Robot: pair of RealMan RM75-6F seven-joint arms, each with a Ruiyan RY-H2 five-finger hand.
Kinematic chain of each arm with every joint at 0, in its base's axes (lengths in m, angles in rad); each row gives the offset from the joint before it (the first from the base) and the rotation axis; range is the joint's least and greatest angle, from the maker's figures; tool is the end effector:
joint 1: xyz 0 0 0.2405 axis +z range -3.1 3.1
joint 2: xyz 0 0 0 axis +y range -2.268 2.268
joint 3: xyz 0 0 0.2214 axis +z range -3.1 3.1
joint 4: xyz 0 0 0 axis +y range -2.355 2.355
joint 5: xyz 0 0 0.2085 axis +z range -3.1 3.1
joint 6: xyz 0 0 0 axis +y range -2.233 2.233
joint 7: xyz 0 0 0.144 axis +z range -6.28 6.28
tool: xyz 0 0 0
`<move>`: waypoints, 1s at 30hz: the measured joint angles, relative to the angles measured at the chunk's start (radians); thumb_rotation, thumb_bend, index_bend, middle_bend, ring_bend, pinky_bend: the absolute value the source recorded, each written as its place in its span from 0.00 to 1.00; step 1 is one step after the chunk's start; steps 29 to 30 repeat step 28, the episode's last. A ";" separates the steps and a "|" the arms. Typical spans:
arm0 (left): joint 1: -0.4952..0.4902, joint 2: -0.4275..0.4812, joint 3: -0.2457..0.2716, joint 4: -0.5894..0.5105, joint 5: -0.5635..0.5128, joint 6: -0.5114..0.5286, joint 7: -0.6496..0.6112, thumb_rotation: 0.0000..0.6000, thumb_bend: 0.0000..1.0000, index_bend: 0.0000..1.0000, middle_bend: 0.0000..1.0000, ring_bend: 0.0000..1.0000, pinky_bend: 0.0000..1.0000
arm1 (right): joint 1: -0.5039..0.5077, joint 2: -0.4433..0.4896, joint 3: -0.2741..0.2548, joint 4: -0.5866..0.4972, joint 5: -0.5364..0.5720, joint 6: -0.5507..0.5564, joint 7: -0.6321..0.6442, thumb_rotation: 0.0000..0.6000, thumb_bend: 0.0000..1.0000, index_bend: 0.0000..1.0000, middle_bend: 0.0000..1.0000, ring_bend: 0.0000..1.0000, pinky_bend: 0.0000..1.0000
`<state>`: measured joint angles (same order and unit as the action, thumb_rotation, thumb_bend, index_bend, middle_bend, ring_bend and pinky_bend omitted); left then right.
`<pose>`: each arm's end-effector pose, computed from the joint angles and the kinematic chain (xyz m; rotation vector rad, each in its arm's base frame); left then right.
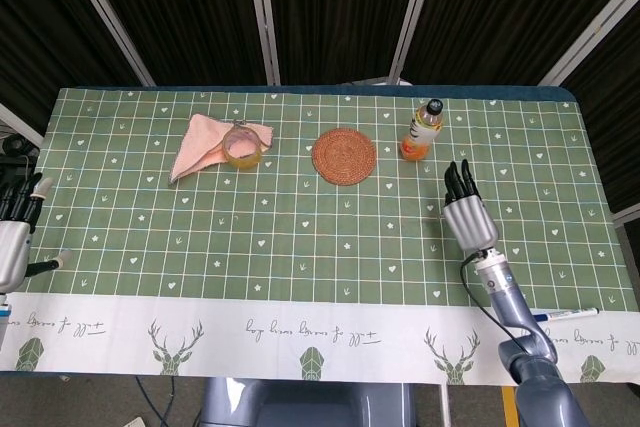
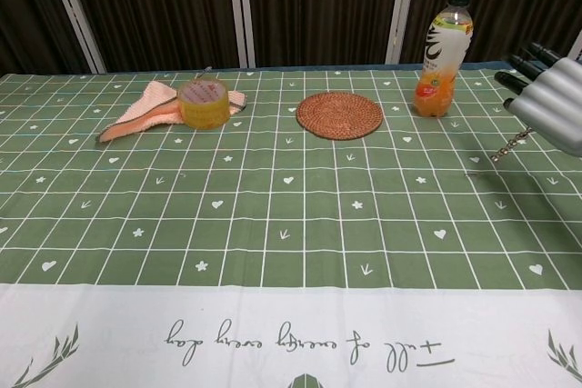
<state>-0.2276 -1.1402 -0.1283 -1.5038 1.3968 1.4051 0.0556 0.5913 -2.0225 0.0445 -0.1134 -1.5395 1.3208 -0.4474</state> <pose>-0.2791 0.2373 0.1585 -1.3919 -0.7589 -0.8706 -0.2625 -0.3453 0.0224 1.6403 0.1857 0.3538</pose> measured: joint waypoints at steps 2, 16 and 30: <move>0.000 0.000 0.000 0.000 0.000 0.001 0.000 1.00 0.00 0.00 0.00 0.00 0.00 | 0.002 -0.002 0.001 0.002 0.001 -0.005 -0.002 1.00 0.41 0.59 0.13 0.00 0.07; -0.001 0.001 -0.001 -0.001 -0.001 0.000 0.000 1.00 0.00 0.00 0.00 0.00 0.00 | 0.008 -0.012 -0.003 0.005 0.003 -0.037 -0.008 1.00 0.42 0.59 0.13 0.00 0.07; -0.002 -0.001 0.001 -0.002 0.002 -0.002 0.004 1.00 0.00 0.00 0.00 0.00 0.00 | 0.003 -0.022 -0.001 0.007 0.009 -0.052 -0.009 1.00 0.42 0.59 0.13 0.00 0.08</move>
